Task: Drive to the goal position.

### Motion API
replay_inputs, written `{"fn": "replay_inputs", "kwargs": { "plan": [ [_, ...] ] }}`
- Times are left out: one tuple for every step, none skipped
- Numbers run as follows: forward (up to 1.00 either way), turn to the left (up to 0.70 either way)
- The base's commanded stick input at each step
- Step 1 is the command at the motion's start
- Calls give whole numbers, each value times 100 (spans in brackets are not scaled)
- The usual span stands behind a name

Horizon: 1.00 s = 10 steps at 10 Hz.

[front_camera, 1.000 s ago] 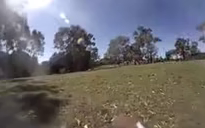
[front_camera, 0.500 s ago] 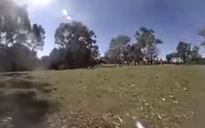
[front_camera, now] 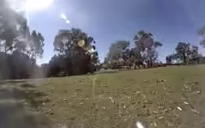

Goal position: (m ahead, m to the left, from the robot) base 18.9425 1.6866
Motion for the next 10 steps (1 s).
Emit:
{"fn": "replay_inputs", "kwargs": {
  "plan": [
    [85, 0],
    [85, 0],
    [85, 0],
    [85, 0],
    [85, 0],
    [85, 0],
    [85, 0],
    [85, 0],
    [85, 0],
    [85, 0]
  ]
}}
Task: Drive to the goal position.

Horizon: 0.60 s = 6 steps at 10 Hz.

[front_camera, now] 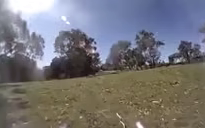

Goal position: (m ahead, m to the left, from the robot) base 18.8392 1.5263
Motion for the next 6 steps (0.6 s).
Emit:
{"fn": "replay_inputs", "kwargs": {
  "plan": [
    [85, 0],
    [85, 0],
    [85, 0],
    [85, 0],
    [85, 0],
    [85, 0]
  ]
}}
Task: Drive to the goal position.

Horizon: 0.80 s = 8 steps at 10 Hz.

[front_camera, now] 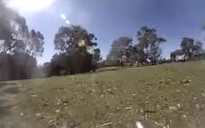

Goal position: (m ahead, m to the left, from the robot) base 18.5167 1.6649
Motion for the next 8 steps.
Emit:
{"fn": "replay_inputs", "kwargs": {
  "plan": [
    [85, 0],
    [85, 0],
    [85, 0],
    [85, 0],
    [85, 0],
    [85, 0],
    [85, 0],
    [85, 0]
  ]
}}
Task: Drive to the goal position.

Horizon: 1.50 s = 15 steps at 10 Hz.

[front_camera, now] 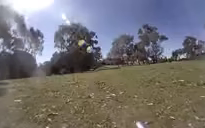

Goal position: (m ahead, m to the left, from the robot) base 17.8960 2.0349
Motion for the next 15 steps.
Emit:
{"fn": "replay_inputs", "kwargs": {
  "plan": [
    [85, 0],
    [85, 0],
    [85, 0],
    [85, 0],
    [85, 0],
    [85, 0],
    [85, 0],
    [85, 0],
    [85, -7],
    [85, -22],
    [85, -27],
    [85, -27],
    [85, -16],
    [85, -2],
    [85, 0]
  ]
}}
